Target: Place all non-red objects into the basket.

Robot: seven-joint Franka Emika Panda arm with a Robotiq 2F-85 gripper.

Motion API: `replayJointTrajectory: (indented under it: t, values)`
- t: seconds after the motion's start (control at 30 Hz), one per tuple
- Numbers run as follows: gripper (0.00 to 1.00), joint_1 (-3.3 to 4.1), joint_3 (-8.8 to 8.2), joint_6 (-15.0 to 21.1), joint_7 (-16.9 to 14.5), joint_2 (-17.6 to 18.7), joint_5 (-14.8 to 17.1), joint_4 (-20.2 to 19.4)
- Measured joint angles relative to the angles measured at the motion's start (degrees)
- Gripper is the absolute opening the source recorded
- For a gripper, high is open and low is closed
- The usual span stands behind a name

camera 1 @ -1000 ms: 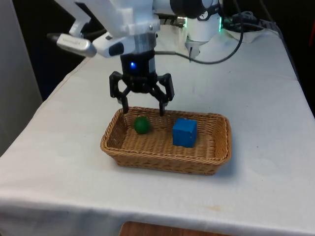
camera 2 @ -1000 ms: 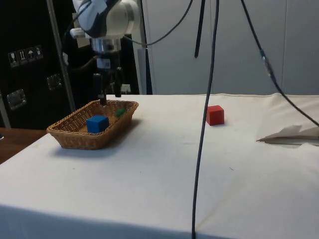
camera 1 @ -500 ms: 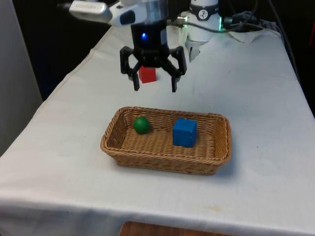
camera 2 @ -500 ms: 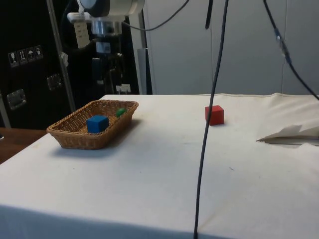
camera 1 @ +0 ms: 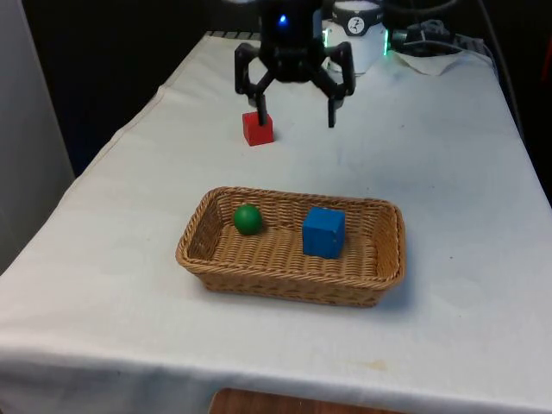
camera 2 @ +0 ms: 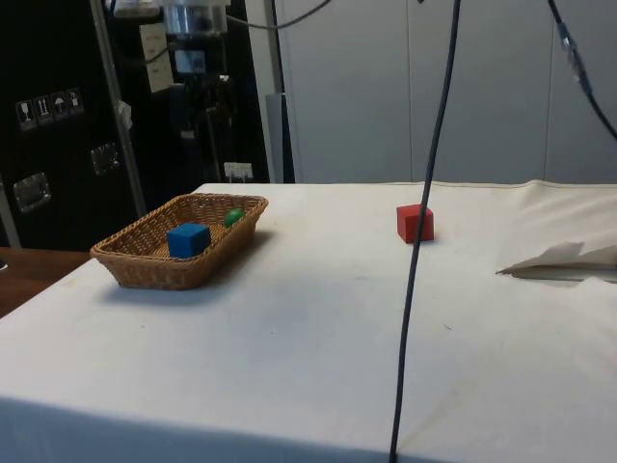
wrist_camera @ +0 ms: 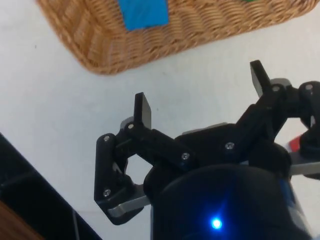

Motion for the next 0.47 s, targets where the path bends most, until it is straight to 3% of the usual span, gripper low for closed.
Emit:
replayJointTrajectory:
  t: [0.17, 0.47]
  values:
    - [1.0, 0.57, 1.03, -1.5, 1.9, -1.8, -2.6, 0.0]
    - [1.0, 0.86, 1.43, -1.4, 2.1, -3.2, -3.0, -1.4]
